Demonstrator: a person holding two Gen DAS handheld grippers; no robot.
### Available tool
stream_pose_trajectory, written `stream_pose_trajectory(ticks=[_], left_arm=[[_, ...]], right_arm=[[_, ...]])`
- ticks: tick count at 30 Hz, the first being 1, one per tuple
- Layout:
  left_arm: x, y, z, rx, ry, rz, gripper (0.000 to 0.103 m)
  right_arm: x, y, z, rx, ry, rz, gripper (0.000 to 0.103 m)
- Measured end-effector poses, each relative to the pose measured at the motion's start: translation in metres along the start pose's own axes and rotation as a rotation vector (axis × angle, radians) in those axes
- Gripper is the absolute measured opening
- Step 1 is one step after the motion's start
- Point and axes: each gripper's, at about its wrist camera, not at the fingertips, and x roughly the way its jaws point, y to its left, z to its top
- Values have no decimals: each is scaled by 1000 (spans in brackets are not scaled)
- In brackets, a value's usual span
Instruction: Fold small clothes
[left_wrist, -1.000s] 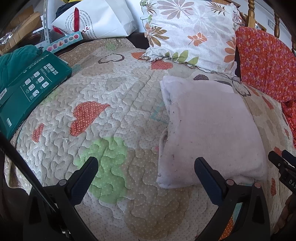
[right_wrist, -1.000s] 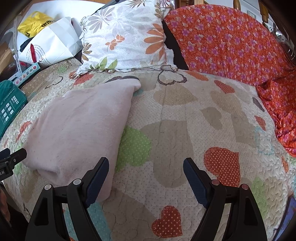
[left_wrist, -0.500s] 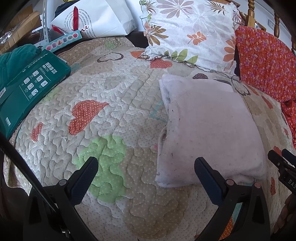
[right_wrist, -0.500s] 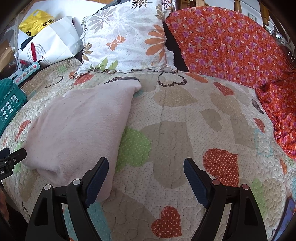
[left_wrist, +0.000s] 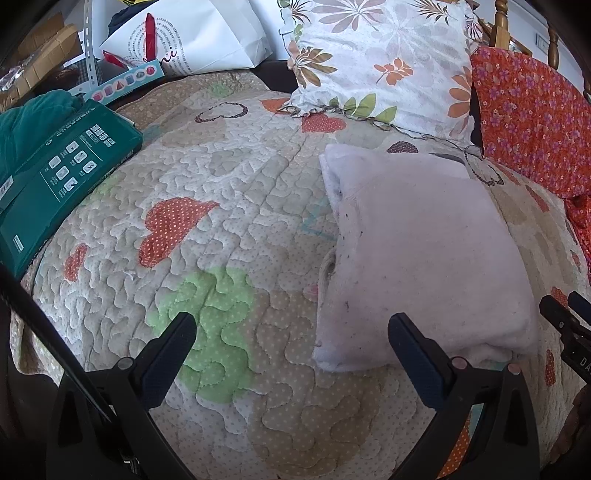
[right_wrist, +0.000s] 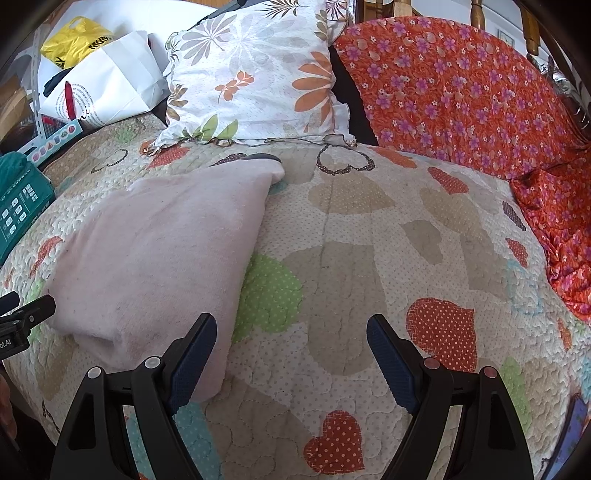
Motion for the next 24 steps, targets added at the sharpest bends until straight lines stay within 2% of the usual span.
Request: stream_pose_trajectory(ticks=[16, 24], left_arm=[[4, 0, -1, -8, 21, -44, 103], [7, -14, -3, 10, 17, -70, 103]], right_arm=[[-9, 25, -4, -114, -66, -42, 88], [-15, 30, -5, -127, -75, -9, 88]])
